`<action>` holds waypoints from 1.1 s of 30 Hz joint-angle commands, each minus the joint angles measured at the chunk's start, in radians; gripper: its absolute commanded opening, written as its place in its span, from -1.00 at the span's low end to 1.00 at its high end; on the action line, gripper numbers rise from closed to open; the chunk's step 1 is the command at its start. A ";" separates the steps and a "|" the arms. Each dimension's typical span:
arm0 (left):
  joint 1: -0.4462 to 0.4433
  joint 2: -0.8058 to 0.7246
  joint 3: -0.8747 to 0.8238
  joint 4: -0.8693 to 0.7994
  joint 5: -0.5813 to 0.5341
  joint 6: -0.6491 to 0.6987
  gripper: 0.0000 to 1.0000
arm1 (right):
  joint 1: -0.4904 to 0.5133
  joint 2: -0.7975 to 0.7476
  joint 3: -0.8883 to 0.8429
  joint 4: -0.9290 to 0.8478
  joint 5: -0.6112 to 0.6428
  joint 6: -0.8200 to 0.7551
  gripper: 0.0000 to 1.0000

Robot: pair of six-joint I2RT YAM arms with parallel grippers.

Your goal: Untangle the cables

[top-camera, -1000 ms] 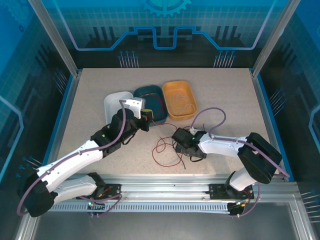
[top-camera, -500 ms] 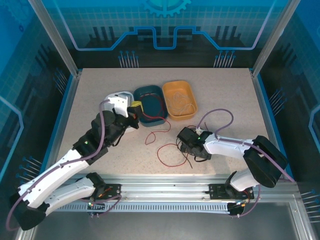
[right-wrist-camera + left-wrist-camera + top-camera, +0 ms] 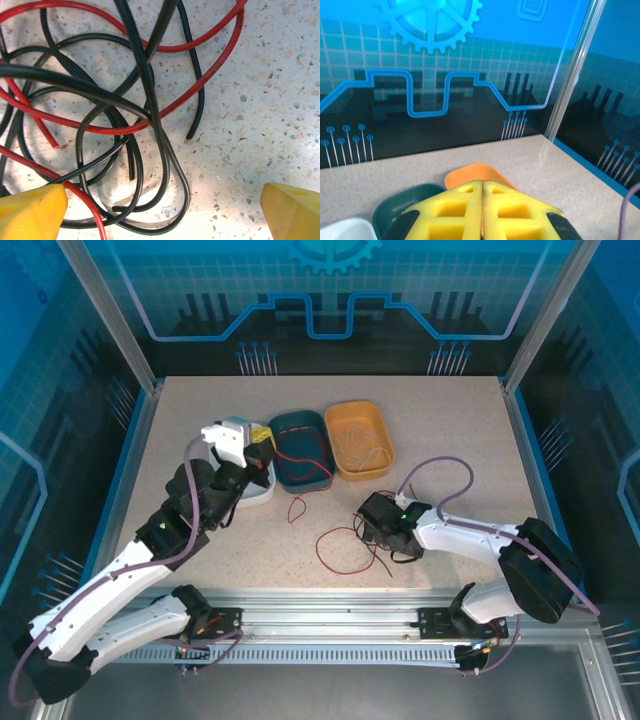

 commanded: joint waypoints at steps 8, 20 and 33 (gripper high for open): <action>0.197 0.180 0.136 0.155 0.097 -0.003 -1.00 | -0.011 -0.096 -0.009 0.006 0.028 -0.032 0.99; 0.297 0.482 0.252 0.303 0.172 0.027 -1.00 | 0.001 -0.140 0.008 0.014 0.039 -0.065 0.99; 0.311 0.633 0.290 0.229 0.146 0.017 -1.00 | 0.004 -0.211 0.020 -0.017 0.056 -0.072 0.99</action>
